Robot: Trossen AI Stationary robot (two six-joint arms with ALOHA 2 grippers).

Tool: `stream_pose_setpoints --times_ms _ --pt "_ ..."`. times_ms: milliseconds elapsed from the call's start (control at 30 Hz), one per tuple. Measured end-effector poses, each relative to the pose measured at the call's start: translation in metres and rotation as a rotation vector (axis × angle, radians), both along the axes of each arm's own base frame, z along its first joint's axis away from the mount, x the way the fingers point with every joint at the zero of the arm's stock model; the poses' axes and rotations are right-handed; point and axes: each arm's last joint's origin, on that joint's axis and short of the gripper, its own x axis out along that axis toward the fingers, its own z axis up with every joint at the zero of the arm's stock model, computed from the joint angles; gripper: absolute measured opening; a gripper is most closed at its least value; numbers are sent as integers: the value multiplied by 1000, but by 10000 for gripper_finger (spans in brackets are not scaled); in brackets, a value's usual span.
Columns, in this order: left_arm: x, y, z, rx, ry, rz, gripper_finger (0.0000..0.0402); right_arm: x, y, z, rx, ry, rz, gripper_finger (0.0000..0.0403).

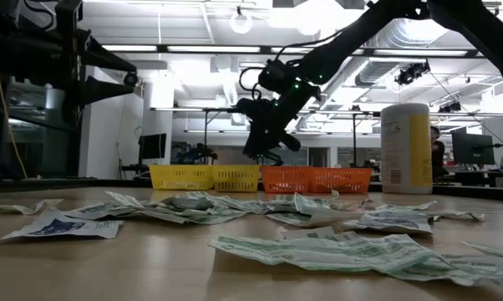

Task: Pick & Place First Aid Supplies
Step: Put the gray packet into the middle yellow bin, then put the green pad into the right orange bin

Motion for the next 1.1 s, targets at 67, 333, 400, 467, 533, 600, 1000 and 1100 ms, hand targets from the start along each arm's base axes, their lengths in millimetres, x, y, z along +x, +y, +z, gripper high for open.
stream_pose_setpoints --times_ms 67,333,400,467,533,600,1000,1100 --pt "0 0 0 -1 -1 -7 179 0 0 0 12 -7 5 97" --pt "1 -2 0 -3 0 -59 179 -14 16 37 2 10 97 158" --pt "1 -2 0 -3 3 -73 179 -22 25 47 -22 80 123 160" --pt "1 -2 -1 -1 12 -84 179 -31 38 58 -30 156 141 160" --pt "1 -3 -2 2 24 -94 179 -41 52 69 -25 233 152 160" --pt "1 -3 -3 3 31 -103 179 -51 66 76 -3 322 159 161" --pt "2 -5 -3 2 29 -184 179 -94 151 62 175 625 102 161" --pt "2 -5 -3 2 30 -197 179 -108 176 45 234 581 30 161"
